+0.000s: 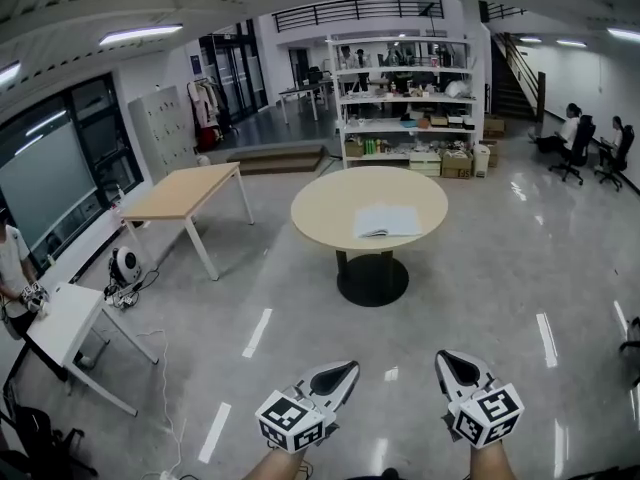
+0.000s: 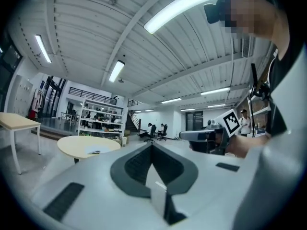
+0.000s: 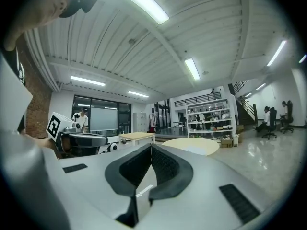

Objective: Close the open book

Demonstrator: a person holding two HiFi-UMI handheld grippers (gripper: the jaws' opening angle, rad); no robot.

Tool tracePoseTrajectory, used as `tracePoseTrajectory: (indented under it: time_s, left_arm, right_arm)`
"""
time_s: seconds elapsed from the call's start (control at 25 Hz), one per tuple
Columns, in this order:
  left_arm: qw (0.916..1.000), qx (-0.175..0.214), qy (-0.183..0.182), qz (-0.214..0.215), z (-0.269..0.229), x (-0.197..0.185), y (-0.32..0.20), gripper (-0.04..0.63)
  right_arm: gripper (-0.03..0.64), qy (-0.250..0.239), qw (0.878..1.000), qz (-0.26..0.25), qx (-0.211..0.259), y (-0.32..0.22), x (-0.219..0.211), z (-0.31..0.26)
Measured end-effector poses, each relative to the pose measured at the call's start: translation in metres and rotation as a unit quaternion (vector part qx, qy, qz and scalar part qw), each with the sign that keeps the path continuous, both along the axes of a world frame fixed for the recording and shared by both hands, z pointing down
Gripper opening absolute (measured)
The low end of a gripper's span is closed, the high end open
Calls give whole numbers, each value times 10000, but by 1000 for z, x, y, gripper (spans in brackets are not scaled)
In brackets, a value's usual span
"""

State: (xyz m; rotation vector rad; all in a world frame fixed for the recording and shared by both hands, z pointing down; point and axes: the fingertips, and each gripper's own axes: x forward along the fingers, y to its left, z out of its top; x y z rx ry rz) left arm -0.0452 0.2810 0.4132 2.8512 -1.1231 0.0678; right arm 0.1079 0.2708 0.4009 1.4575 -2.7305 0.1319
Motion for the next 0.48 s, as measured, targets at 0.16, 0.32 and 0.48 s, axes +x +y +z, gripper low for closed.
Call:
tracePoseTrajectory:
  time_s: [0.16,0.32,0.48]
  left_arm:
    - [9999,-55,-63,-84,0,22,-50,-8]
    - [9999,-38,-141,-72,-2,34,-99,-8]
    - [9998,-134,-131,-43,13,39,-155,-8]
  right_arm:
    - [-1,85,9999,-79,29,-52,22,2]
    - [0,40,9998,-136,-169,-108,32,12]
    - [0,96,9996,-131,-224,-163,34,26]
